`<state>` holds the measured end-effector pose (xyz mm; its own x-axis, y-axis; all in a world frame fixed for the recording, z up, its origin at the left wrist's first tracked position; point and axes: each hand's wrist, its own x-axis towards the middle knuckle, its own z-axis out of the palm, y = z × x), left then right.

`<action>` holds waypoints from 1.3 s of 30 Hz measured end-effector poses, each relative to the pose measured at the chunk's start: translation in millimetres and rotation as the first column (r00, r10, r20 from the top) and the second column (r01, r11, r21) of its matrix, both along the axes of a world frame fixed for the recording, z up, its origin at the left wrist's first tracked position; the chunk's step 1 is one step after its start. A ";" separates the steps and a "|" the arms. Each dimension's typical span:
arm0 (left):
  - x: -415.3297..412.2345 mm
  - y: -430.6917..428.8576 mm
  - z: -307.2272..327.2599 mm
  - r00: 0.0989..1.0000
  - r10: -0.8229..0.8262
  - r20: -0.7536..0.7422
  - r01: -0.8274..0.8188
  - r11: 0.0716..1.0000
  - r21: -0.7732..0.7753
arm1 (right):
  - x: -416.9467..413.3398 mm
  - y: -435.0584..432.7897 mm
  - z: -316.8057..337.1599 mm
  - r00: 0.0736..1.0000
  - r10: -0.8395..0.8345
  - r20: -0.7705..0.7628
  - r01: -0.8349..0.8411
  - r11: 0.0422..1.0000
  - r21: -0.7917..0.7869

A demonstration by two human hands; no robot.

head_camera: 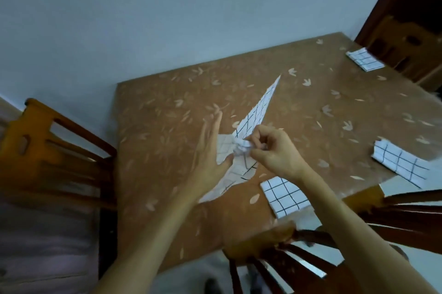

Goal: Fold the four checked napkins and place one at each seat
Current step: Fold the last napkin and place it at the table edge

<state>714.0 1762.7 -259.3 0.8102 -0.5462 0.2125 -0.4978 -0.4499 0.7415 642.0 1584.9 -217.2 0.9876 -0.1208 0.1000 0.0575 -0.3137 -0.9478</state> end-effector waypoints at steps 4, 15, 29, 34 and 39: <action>0.5 13.7 58.8 0.962 -0.184 0.201 0.186 0.982 0.010 | -13.1 17.3 41.1 0.998 0.014 0.064 -0.005 0.991 -0.135; 13.1 4.4 140.7 0.892 -0.314 0.325 0.271 0.947 0.170 | -54.7 -24.2 142.9 0.923 -0.078 0.376 0.271 0.827 -0.494; 35.3 71.2 189.3 0.976 0.103 0.194 -0.095 0.994 -0.047 | -75.9 -109.7 178.7 0.748 -0.445 0.492 0.566 0.815 -0.123; 30.6 66.4 269.1 0.967 0.112 0.228 -0.035 0.947 -0.320 | -63.5 -99.1 234.3 0.717 -0.408 0.565 0.511 0.859 -0.029; 39.9 88.8 333.8 0.995 -0.036 -0.098 -0.031 0.796 -0.604 | -49.5 -111.7 302.2 0.826 -0.298 0.478 0.251 0.954 0.161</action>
